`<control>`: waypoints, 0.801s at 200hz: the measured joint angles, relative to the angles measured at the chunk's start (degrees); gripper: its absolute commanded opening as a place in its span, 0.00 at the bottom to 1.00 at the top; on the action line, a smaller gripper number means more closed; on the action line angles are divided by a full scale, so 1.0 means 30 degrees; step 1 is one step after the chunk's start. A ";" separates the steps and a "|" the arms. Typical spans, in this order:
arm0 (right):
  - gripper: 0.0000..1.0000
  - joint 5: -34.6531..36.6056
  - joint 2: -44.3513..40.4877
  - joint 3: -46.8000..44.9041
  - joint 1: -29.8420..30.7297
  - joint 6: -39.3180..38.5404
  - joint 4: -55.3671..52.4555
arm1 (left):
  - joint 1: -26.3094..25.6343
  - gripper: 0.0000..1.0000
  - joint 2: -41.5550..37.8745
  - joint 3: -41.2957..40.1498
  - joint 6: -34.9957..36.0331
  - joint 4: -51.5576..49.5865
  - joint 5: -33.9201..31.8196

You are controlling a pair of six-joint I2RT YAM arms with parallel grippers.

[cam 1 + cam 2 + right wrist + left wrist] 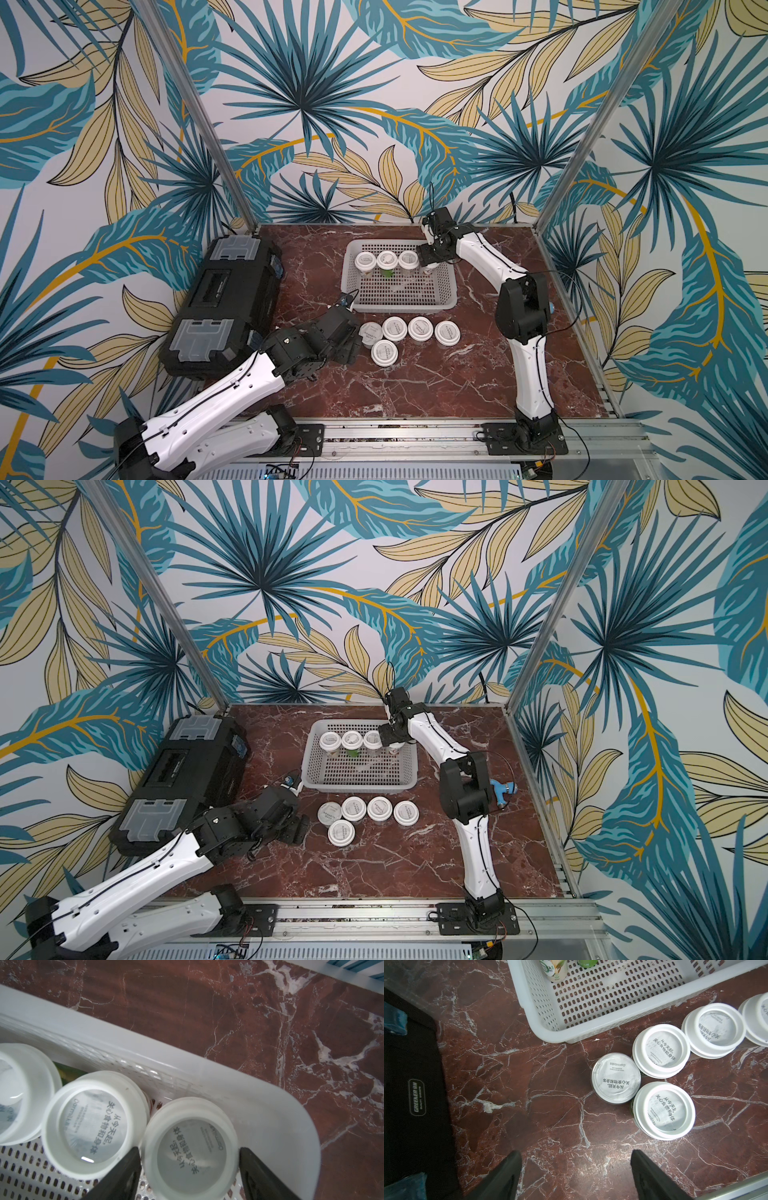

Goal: Put the yogurt in the basket
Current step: Place the yogurt in the basket.

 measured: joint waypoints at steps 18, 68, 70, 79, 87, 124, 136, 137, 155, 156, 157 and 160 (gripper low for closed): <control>0.84 -0.0073 0.0000 -0.0022 0.0000 0.0000 0.0066 | 0.0000 0.87 0.0000 0.0000 0.0007 0.0000 -0.0036; 0.85 -0.0124 -0.0408 -0.0648 0.0015 0.0000 0.0240 | 0.0000 0.87 0.0000 0.0000 0.0007 -0.0007 -0.0044; 0.86 -0.0124 -0.0452 -0.0692 0.0015 0.0000 0.0255 | 0.0000 0.87 0.0000 0.0000 0.0007 -0.0007 -0.0044; 0.86 -0.0117 -0.0656 -0.0860 0.0015 0.0000 0.0233 | 0.0000 0.87 -0.0007 0.0000 0.0007 -0.0015 -0.0051; 0.87 -0.0117 -0.0903 -0.1049 0.0015 0.0007 0.0277 | 0.0000 0.87 -0.0007 0.0000 0.0007 -0.0015 -0.0044; 0.91 -0.0153 -0.2703 -0.2033 0.0015 0.0087 0.0510 | 0.0000 0.87 0.0000 0.0007 0.0007 -0.0015 -0.0044; 0.92 -0.0277 -0.3439 -0.2280 0.0015 0.0146 0.0619 | 0.0000 0.87 0.0022 0.0007 0.0015 -0.0015 -0.0044; 0.92 -0.0299 -0.3475 -0.2295 0.0015 0.0153 0.0627 | 0.0000 0.87 0.0022 0.0007 0.0015 -0.0015 -0.0044; 0.93 -0.0692 -0.4692 -0.2761 0.0007 0.0291 0.0852 | 0.0000 0.87 0.0109 0.0044 0.0066 -0.0029 -0.0044; 0.93 -0.0736 -0.4787 -0.2820 0.0007 0.0291 0.0874 | 0.0000 0.87 0.0117 0.0051 0.0066 -0.0036 -0.0044; 0.93 -0.0758 -0.4838 -0.2849 0.0007 0.0299 0.0889 | 0.0000 0.87 0.0117 0.0058 0.0066 -0.0036 -0.0044; 0.93 -0.0852 -0.5115 -0.2987 0.0007 0.0357 0.0947 | 0.0000 0.87 0.0138 0.0066 0.0066 -0.0036 -0.0044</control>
